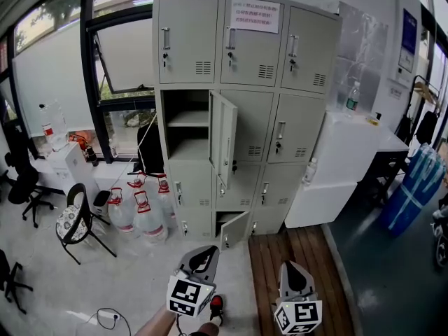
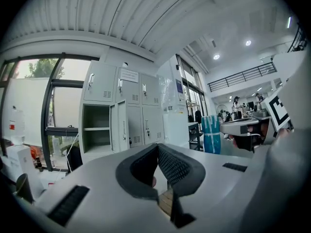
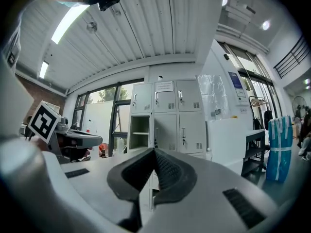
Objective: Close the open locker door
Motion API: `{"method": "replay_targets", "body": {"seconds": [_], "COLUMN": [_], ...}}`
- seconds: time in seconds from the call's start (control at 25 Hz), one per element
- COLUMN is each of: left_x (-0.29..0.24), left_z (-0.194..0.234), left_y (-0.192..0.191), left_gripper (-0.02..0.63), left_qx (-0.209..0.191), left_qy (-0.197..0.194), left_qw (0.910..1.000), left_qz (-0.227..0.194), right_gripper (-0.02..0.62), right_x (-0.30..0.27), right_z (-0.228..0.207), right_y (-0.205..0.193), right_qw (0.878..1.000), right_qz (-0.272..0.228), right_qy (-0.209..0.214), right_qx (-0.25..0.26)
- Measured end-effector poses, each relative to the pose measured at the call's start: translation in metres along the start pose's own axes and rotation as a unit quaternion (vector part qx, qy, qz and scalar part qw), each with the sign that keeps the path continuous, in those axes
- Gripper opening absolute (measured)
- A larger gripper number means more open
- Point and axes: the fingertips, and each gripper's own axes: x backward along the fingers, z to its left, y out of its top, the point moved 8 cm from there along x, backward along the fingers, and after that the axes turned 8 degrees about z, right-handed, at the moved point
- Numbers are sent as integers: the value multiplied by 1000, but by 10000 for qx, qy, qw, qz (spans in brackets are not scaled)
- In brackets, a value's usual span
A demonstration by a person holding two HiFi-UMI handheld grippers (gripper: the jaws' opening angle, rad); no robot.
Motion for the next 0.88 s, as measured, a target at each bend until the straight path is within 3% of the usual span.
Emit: {"method": "replay_targets", "body": {"seconds": [0.52,0.88], "left_x": [-149,-229], "left_z": [70,134], "left_y": [40,62], "left_gripper": [21,21], "left_qx": [28,97], "left_qy": [-7,196], "left_qw": [10000,9998], "left_qz": [-79,-34], "right_gripper": [8,7], "right_x": [-157,-272], "right_z": [-56,-72], "right_y": [35,61], "right_qw": [9998,9988], "right_qz": [-88,-47], "right_qy": [186,480], "right_qx": [7,24]}}
